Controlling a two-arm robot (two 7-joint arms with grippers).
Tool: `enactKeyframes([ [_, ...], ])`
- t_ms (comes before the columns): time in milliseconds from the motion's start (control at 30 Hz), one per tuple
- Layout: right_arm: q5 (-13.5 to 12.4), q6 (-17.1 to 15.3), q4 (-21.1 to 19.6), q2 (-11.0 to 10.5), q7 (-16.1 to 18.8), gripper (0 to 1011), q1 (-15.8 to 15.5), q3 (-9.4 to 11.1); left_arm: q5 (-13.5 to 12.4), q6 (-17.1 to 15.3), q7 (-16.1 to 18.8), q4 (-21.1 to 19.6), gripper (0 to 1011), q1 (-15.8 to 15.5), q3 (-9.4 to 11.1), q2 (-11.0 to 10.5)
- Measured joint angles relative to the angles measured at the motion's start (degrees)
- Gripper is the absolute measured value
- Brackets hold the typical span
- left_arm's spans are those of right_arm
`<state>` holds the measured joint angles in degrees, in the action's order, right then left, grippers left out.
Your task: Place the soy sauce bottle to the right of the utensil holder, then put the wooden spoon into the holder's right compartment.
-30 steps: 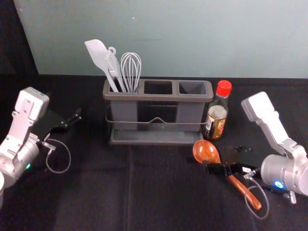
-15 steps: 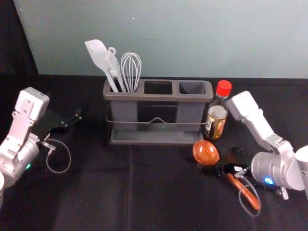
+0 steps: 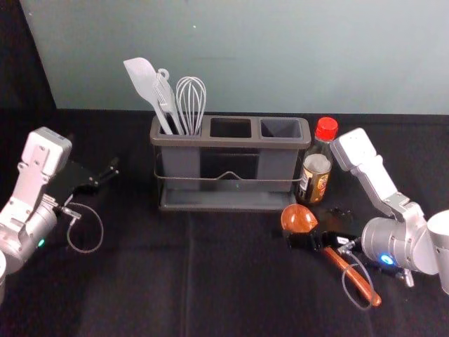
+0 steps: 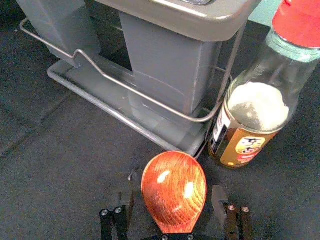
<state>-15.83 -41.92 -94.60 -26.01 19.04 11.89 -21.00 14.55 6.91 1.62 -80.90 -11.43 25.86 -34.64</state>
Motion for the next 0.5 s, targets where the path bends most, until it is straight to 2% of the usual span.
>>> enactKeyframes([
  [500, 1.7, 1.8, 2.9, 0.7, 2.1, 1004, 1.4, -0.6, 0.0, 0.0, 0.0, 0.0, 1005, 0.0, 0.0, 0.0],
])
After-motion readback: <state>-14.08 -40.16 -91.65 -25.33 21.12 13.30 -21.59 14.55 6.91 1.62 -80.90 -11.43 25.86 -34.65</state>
